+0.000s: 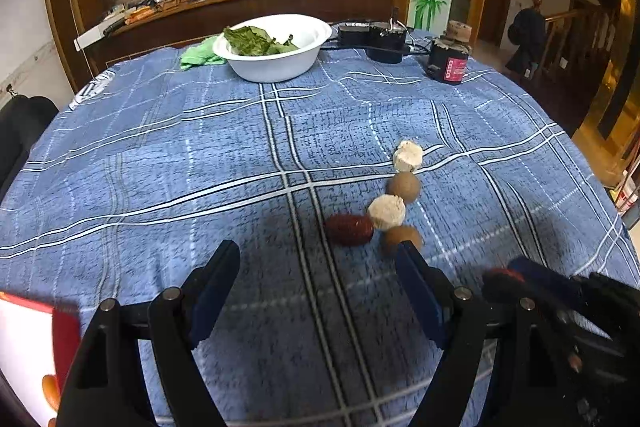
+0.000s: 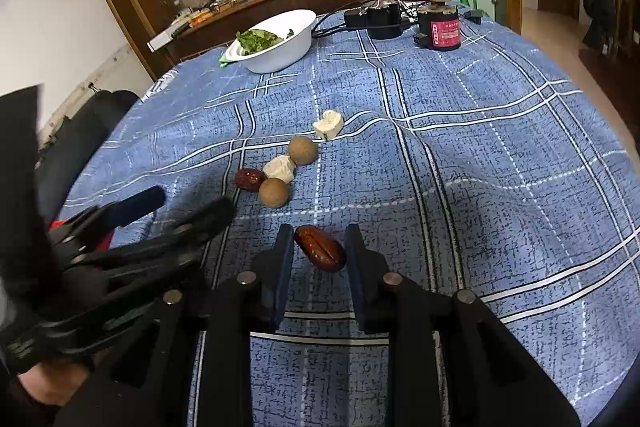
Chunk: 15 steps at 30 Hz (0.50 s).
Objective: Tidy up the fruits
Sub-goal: 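Grasp a red date with the left tool while the right tool grasps another red date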
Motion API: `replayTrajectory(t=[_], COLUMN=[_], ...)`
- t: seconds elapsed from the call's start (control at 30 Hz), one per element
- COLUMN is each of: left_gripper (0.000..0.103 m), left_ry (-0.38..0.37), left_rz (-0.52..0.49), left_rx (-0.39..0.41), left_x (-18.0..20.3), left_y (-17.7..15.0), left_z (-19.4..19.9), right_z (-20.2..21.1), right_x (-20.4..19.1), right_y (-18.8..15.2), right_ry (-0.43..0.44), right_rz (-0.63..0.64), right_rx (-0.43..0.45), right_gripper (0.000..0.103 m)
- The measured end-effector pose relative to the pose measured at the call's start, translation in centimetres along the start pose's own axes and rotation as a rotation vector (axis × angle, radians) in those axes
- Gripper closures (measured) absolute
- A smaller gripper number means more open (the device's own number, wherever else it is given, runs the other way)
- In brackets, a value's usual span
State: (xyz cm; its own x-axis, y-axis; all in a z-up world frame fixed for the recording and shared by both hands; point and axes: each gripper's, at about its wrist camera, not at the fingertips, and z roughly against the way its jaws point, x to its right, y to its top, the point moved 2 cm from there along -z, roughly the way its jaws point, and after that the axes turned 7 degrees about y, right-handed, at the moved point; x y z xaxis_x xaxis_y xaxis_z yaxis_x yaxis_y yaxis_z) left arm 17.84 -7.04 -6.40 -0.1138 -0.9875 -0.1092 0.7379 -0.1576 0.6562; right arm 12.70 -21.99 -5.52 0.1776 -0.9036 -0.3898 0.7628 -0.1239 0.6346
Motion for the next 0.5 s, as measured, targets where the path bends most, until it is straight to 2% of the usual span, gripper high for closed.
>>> replayTrajectory(t=[0.07,0.13,0.2,0.23,0.27,0.4,0.5], left_gripper=[0.024,0.026,0.037,0.046,0.048,0.048,0.049], left_ry=[0.027,0.016,0.002,-0.008,-0.018,-0.051,-0.056], left_rz=[0.009,0.017,0.018,0.007,-0.003,-0.004,0.0], left_rx=[0.023,0.025,0.022,0.018,0.015,-0.031,-0.023], left_x=[0.0,0.1,0.2,0.2,0.1,-0.2,0.0], left_y=[0.3,0.7,0.9,0.8,0.5,-0.2,0.4], left_z=[-0.3,-0.4,-0.5,-0.3,-0.3,-1.2,-1.5], right_z=[0.0,0.1,0.2,0.3,0.4,0.7,0.8], right_x=[0.2,0.4,0.4,0.4,0.4,0.4,0.2], right_y=[0.0,0.0,0.1,0.2,0.2,0.3,0.4], right_ry=[0.015,0.032,0.044,0.049,0.053,0.067,0.079], right_rz=[-0.008,-0.02,-0.021,-0.023,-0.024,-0.032,-0.03], right_rx=[-0.001,0.002,0.009,0.011,0.014,0.025,0.025], right_gripper=[0.076,0.076,0.076,0.076,0.076,0.076,0.076])
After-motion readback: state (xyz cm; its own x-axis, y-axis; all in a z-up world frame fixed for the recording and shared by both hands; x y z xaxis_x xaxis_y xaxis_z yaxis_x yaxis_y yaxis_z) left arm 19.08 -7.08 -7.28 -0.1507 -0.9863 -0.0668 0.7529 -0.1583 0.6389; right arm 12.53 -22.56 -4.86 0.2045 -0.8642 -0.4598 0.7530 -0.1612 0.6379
